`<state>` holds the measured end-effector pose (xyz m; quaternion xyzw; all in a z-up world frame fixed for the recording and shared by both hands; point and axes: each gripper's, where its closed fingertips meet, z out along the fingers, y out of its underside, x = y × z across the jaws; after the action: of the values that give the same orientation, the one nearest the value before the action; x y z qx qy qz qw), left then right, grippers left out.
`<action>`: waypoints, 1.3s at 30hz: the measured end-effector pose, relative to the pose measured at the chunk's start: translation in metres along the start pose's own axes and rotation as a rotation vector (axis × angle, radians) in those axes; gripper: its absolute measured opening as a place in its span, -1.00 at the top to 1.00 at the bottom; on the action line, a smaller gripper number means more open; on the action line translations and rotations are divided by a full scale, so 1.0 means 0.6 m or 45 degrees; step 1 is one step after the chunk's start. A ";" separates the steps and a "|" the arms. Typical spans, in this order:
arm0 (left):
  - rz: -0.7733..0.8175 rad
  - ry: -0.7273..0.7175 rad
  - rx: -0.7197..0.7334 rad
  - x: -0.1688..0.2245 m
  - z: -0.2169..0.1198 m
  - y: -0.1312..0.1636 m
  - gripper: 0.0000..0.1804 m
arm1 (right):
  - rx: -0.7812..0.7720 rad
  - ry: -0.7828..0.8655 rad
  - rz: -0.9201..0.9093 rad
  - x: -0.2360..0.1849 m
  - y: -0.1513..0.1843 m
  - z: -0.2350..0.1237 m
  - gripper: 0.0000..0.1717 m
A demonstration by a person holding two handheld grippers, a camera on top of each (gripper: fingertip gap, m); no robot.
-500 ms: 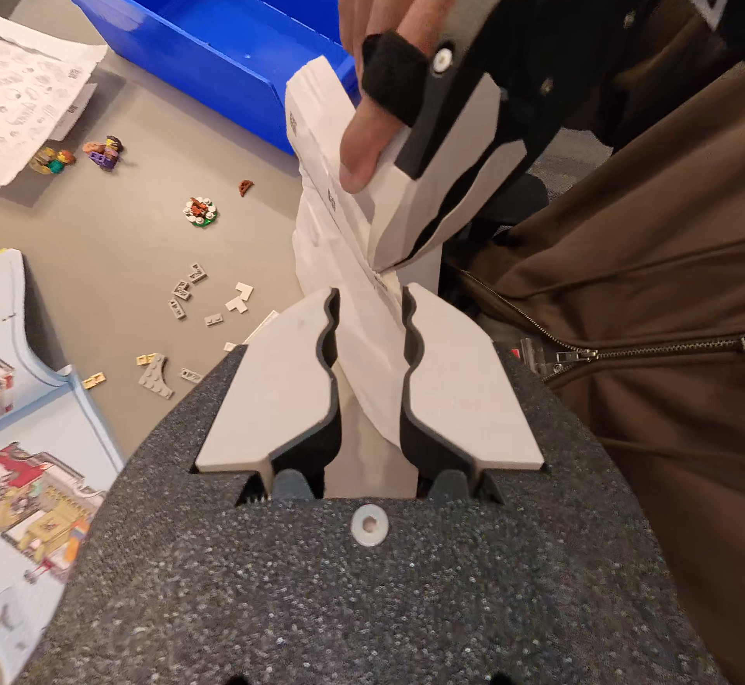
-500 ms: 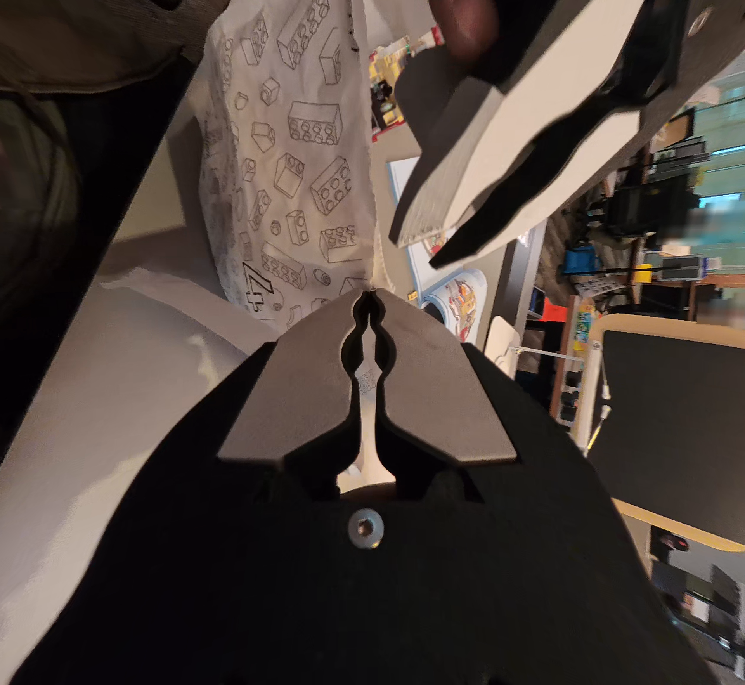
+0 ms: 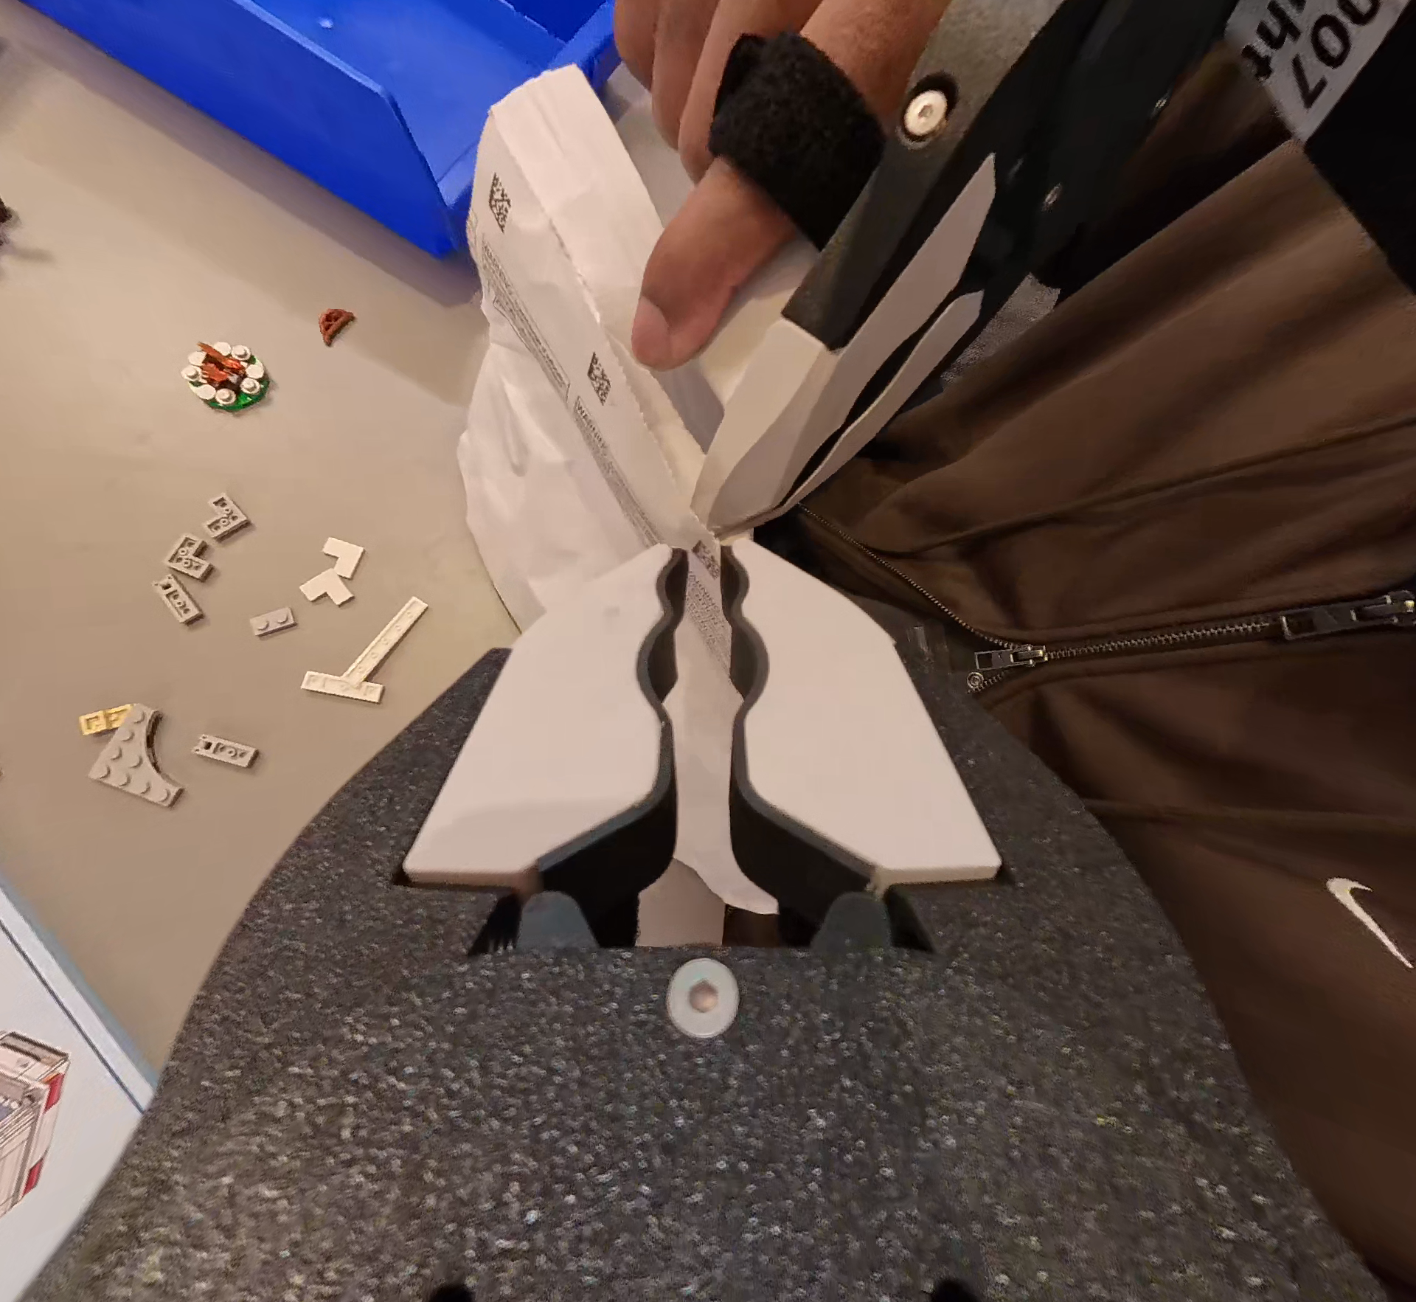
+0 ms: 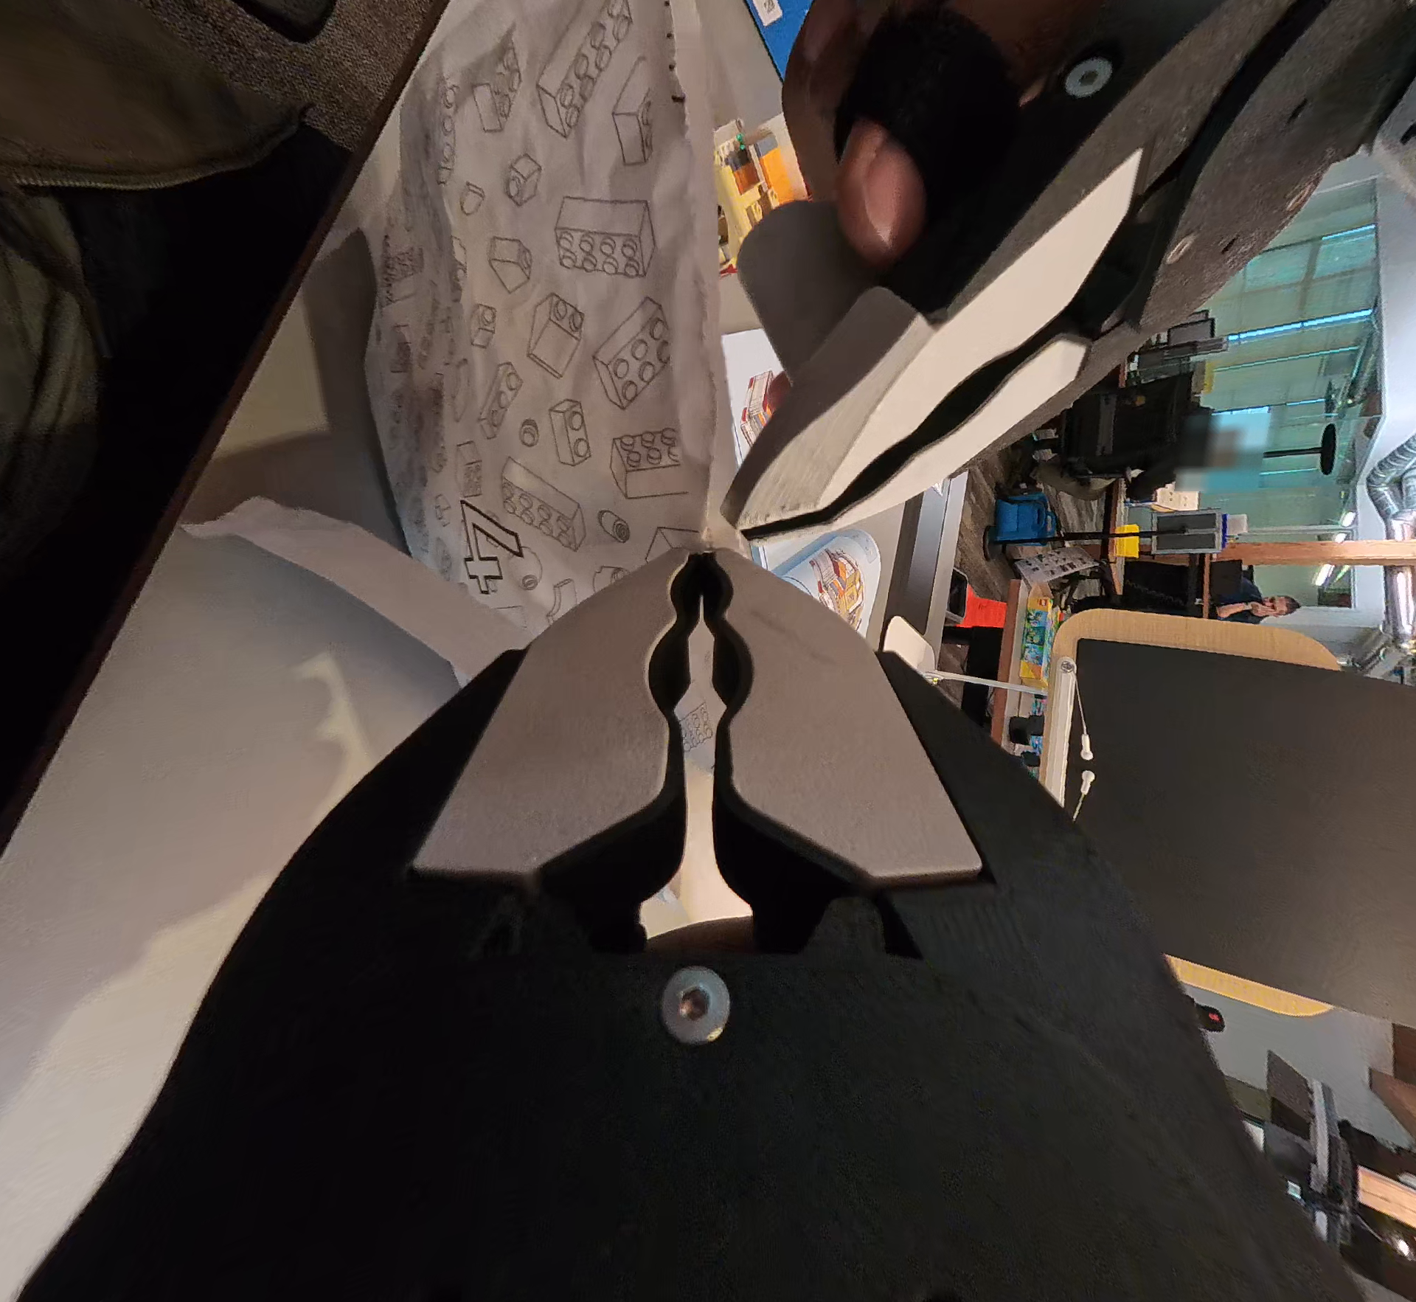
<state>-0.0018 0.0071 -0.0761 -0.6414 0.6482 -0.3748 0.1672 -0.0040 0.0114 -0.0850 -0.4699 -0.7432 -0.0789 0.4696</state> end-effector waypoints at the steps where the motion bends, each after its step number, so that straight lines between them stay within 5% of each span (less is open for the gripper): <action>1: -0.006 0.001 -0.007 -0.001 0.001 0.001 0.90 | 0.000 0.001 -0.003 -0.001 0.000 0.000 1.00; 9: 0.081 -0.120 -0.125 -0.013 0.009 0.014 1.00 | 0.007 0.013 -0.011 -0.003 -0.002 -0.006 1.00; 19: 0.383 -0.747 -0.348 -0.073 -0.038 0.005 1.00 | 0.085 -0.195 0.067 -0.030 -0.023 -0.027 1.00; 25: 0.464 -0.962 -0.421 -0.085 -0.073 0.003 1.00 | 0.048 -0.381 -0.019 -0.090 -0.022 -0.031 1.00; 39: 0.496 -0.955 -0.388 -0.053 -0.057 0.018 1.00 | 0.210 -0.184 0.123 -0.049 -0.051 -0.040 0.83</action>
<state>-0.0295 0.0458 -0.0693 -0.6162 0.6992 0.0220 0.3618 -0.0089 -0.0371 -0.0848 -0.4694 -0.7555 0.0395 0.4553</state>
